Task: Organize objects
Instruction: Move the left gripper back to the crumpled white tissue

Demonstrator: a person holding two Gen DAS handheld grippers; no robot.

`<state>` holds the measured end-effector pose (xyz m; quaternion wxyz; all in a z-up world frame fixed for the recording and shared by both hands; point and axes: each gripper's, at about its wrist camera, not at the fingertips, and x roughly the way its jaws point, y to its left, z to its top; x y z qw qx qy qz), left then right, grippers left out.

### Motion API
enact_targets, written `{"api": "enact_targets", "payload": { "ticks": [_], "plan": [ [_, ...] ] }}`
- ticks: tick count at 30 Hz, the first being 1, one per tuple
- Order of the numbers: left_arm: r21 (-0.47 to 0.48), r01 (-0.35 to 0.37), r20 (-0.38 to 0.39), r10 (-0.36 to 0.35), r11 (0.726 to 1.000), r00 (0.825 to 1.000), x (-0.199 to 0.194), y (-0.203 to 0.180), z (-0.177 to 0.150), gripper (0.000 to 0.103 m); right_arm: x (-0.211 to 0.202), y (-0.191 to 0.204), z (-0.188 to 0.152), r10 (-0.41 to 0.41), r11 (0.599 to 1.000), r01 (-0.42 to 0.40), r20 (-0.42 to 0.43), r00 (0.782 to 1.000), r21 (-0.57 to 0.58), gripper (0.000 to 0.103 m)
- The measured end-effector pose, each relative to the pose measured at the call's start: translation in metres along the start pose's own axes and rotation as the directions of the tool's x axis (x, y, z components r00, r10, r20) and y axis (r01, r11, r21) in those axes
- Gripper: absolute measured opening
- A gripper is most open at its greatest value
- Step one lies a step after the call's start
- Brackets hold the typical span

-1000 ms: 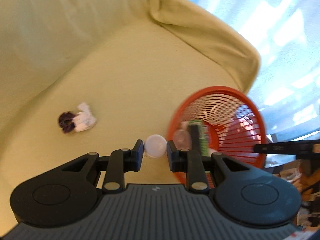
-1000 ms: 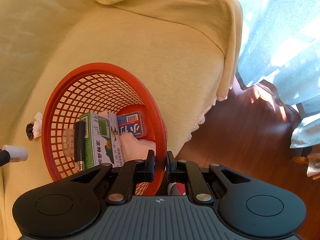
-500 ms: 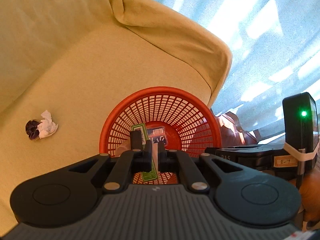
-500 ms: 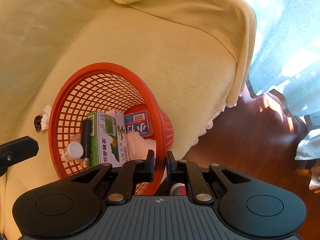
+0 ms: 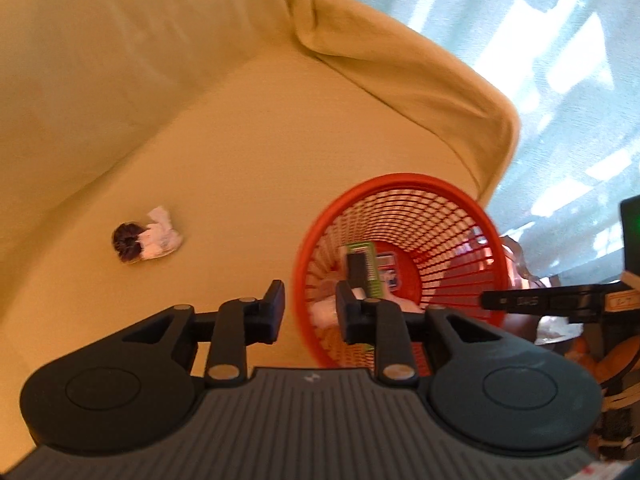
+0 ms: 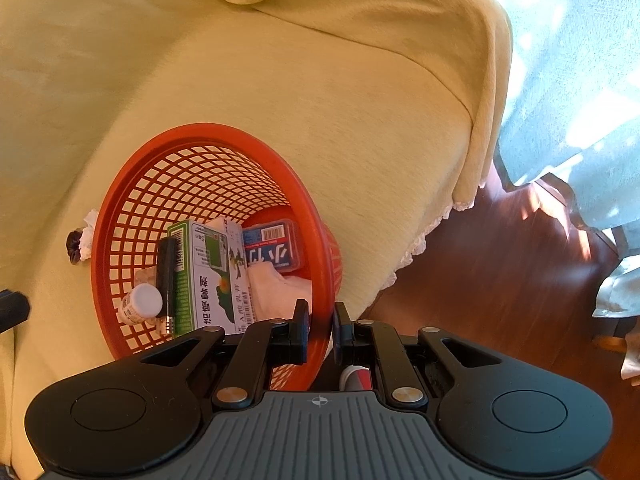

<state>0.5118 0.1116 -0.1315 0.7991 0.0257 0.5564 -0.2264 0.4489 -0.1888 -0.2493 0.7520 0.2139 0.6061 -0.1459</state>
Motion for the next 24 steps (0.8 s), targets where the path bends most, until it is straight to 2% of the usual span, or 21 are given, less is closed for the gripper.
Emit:
{"api": "enact_targets", "payload": {
  "ticks": [9,14,19,24],
  "plan": [
    [-0.054,-0.138,0.002,0.138,0.989,0.990,0.006,0.073,-0.006,0.025,0.002,-0.005,0.001,-0.015,0.999,0.016,-0.018,1.000,0.035,0.008],
    [-0.056,-0.180,0.011,0.181,0.982,0.983,0.019,0.105,-0.004,0.029,0.002,-0.004,0.003,-0.031,0.998,0.033,-0.024,0.999,0.062,0.008],
    [-0.026,-0.190,0.008,0.190,0.982,0.982,0.042,0.128,0.000,0.029,-0.001,-0.001,0.005,-0.042,0.995,0.044,-0.020,0.999,0.088,0.008],
    [0.053,-0.177,-0.015,0.178,0.983,0.984,0.079,0.140,0.005,0.032,-0.003,-0.001,0.006,-0.057,0.992,0.059,-0.017,0.998,0.115,0.008]
  ]
}}
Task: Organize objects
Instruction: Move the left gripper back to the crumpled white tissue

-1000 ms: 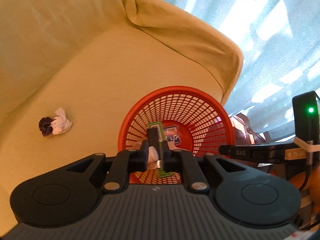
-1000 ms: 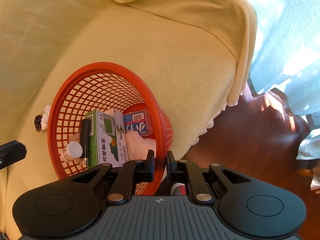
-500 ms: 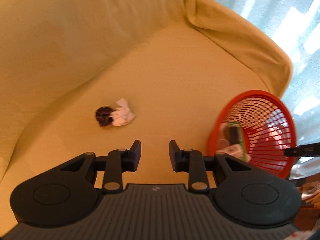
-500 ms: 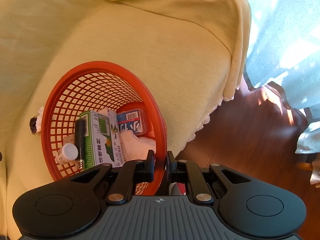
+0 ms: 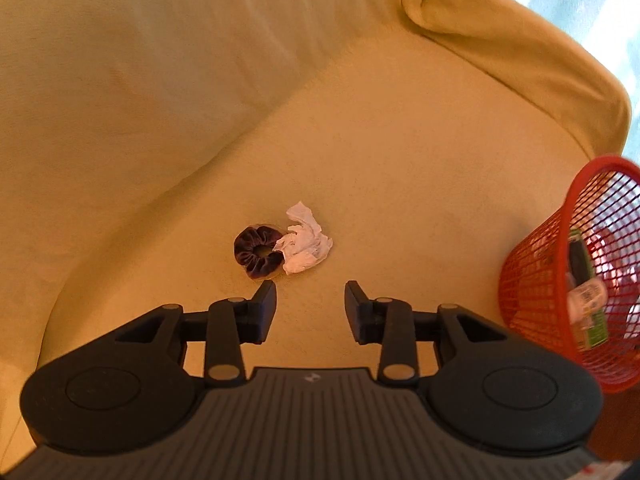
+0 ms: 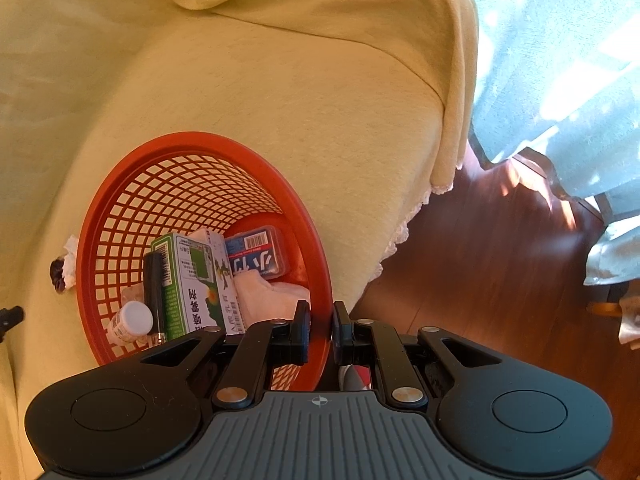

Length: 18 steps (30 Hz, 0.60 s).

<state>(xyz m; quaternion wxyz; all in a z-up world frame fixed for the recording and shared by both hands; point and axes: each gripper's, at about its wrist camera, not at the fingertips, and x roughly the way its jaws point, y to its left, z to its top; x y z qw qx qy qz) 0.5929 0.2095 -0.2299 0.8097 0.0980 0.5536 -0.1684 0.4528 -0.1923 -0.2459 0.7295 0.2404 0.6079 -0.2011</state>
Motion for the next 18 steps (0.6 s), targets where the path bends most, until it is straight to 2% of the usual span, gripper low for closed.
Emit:
{"api": "enact_targets", "payload": {
  "ticks": [10,18],
  "plan": [
    [0.112,0.029,-0.037,-0.025,0.993,0.999,0.082,0.005,0.012,0.032,0.002,0.002,-0.001,-0.024,0.999,0.024,0.002,1.000,0.046,0.007],
    [0.234,0.028,-0.059,-0.014,0.972,0.998,0.125,-0.007,0.012,0.033,0.005,-0.002,-0.002,-0.042,0.997,0.042,0.002,0.999,0.071,0.007]
  ]
}}
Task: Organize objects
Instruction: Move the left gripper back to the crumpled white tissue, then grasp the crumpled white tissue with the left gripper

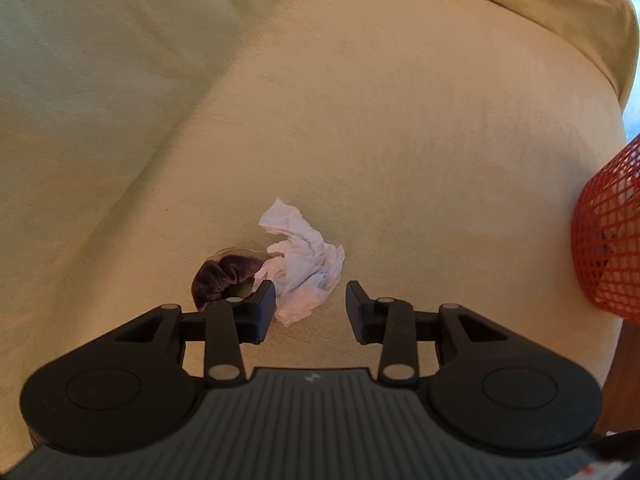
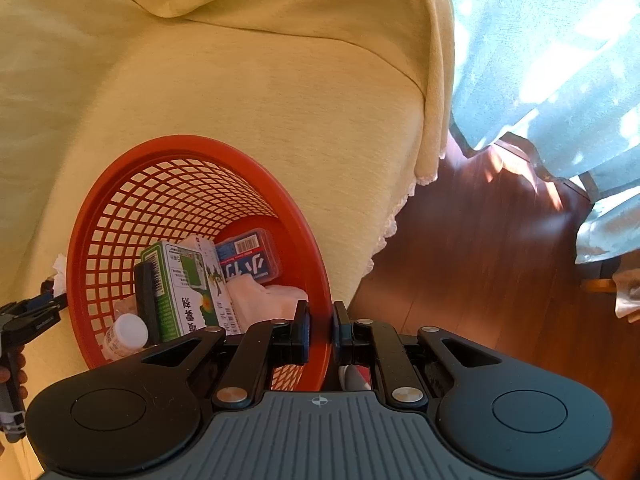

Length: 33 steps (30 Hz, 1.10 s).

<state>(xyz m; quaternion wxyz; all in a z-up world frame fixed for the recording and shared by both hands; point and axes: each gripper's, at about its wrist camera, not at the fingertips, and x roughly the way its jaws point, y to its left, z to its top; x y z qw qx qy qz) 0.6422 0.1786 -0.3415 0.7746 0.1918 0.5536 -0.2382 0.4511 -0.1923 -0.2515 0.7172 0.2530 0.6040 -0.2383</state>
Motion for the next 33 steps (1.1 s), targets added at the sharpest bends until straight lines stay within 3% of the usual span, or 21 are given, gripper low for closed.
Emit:
{"api": "enact_targets", "payload": {
  "ticks": [3,5,10,22,33],
  "plan": [
    [0.030,-0.021,-0.008,0.021,0.999,1.000,0.008,-0.003,-0.001,0.032,0.000,0.001,-0.002,-0.003,1.000,0.003,-0.001,1.000,0.000,0.007],
    [0.043,-0.028,-0.017,0.028,0.999,0.999,0.010,-0.003,-0.001,0.015,0.000,0.002,-0.002,-0.002,1.000,0.002,0.000,1.000,-0.001,0.007],
    [0.043,-0.023,0.017,0.022,0.999,1.000,-0.006,-0.002,-0.001,0.009,-0.001,0.001,-0.002,0.008,1.000,-0.008,0.005,1.000,-0.012,0.007],
    [-0.177,0.084,0.117,-0.064,0.981,0.991,-0.108,-0.003,-0.004,0.009,-0.001,-0.004,-0.005,0.036,0.999,-0.035,0.017,0.999,-0.038,0.007],
    [-0.245,0.167,0.170,-0.127,0.955,0.977,-0.190,-0.035,-0.014,0.009,-0.002,-0.003,-0.006,0.061,0.995,-0.060,0.014,0.998,-0.077,0.008]
  ]
}}
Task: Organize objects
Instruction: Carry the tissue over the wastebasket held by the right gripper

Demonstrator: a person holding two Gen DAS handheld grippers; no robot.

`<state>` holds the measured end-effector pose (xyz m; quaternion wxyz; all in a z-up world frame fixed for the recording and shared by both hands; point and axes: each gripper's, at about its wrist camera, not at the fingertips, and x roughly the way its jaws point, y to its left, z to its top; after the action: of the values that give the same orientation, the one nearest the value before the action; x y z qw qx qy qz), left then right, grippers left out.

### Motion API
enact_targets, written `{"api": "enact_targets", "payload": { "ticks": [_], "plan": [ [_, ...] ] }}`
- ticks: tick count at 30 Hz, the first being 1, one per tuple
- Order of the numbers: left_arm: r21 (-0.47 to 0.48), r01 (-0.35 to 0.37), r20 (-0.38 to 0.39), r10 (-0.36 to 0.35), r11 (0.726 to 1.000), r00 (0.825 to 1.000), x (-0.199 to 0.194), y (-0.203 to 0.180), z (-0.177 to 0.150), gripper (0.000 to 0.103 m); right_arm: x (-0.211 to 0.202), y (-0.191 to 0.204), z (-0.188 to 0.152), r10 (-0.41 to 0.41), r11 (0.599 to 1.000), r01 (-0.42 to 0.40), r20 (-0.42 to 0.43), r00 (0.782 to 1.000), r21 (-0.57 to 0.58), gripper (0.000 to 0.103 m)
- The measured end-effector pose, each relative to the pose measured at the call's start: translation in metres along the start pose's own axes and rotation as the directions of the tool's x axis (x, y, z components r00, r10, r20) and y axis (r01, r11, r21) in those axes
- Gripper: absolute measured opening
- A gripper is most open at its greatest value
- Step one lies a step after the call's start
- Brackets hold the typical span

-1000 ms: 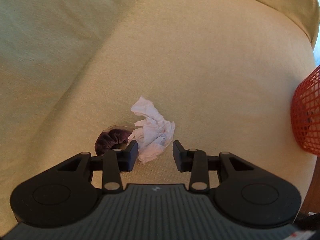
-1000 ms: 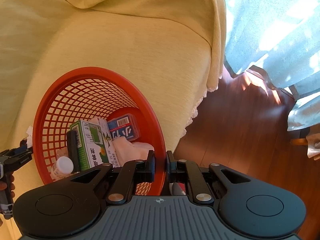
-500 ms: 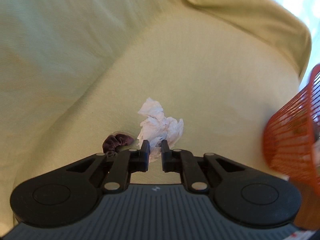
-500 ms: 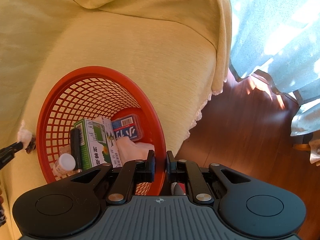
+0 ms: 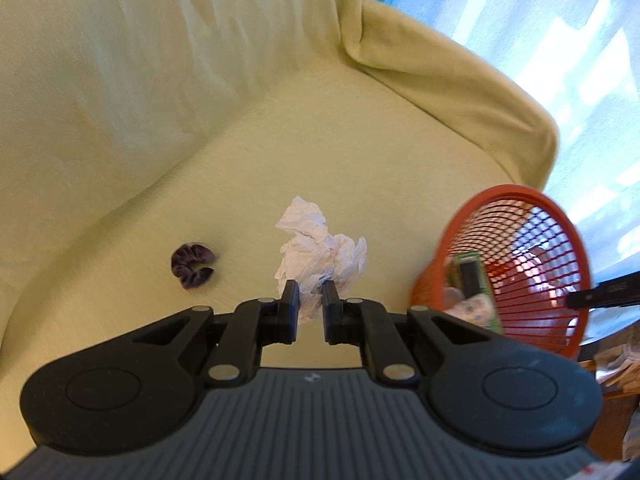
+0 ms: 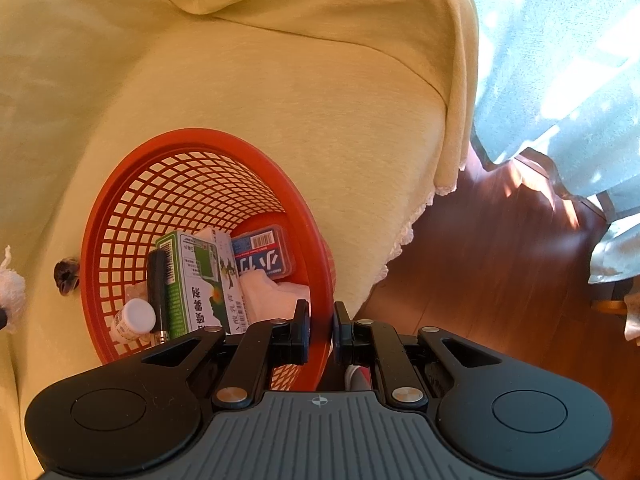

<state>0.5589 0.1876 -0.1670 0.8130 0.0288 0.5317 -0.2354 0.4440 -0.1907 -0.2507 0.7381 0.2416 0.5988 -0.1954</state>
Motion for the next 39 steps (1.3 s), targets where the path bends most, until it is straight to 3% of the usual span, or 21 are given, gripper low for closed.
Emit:
{"api": "enact_targets", "payload": {
  "ticks": [15,39],
  "plan": [
    [-0.004,0.059,-0.060,-0.059,0.998,0.996,-0.021,-0.056,-0.003,0.009,0.000,-0.001,0.001,0.025,0.999,-0.025,-0.001,1.000,-0.038,0.008],
    [0.005,0.058,-0.062,-0.058,0.998,0.996,-0.025,-0.073,-0.002,0.009,0.000,-0.001,0.004,0.052,0.997,-0.052,0.003,0.999,-0.056,0.008]
  ]
}}
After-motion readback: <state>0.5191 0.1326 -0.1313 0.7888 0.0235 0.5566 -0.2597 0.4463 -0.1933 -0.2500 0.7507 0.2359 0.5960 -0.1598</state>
